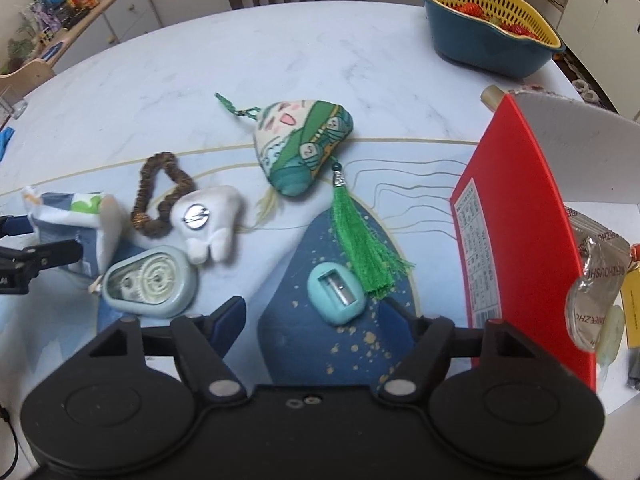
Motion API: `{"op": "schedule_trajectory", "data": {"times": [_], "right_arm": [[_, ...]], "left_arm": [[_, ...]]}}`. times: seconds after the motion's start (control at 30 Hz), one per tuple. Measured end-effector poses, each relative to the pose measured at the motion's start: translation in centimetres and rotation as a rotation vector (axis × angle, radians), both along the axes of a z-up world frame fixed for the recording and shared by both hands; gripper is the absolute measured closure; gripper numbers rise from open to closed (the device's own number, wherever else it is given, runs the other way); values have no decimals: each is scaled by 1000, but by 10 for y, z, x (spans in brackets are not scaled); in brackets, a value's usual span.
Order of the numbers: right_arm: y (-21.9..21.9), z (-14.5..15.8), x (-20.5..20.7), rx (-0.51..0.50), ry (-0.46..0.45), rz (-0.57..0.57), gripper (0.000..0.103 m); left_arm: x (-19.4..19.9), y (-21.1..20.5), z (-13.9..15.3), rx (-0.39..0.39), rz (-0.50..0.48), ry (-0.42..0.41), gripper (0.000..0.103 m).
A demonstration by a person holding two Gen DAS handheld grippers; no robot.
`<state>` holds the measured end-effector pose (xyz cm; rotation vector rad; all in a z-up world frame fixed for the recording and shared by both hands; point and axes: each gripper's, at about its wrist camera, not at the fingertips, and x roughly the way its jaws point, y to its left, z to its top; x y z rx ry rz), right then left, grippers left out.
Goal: Organize objects
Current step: 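Grasp the white-and-blue tissue packet with the left tool while the right tool grasps the teal sharpener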
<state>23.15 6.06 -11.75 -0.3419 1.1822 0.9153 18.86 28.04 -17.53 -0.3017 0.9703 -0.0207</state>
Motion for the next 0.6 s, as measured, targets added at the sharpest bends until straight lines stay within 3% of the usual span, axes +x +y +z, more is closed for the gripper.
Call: {"op": "schedule_trajectory", "data": {"times": [0.13, 0.23, 0.5, 0.6], "right_arm": [[2, -7, 6, -13, 6, -18, 37], [3, -10, 9, -19, 8, -32, 40], [4, -14, 9, -23, -3, -56, 53], [4, -13, 7, -25, -15, -55, 63]], "left_arm": [[3, 0, -3, -4, -19, -12, 4], [4, -3, -2, 30, -41, -27, 11], [4, -1, 1, 48, -36, -41, 44], [3, 1, 2, 43, -25, -41, 53]]}}
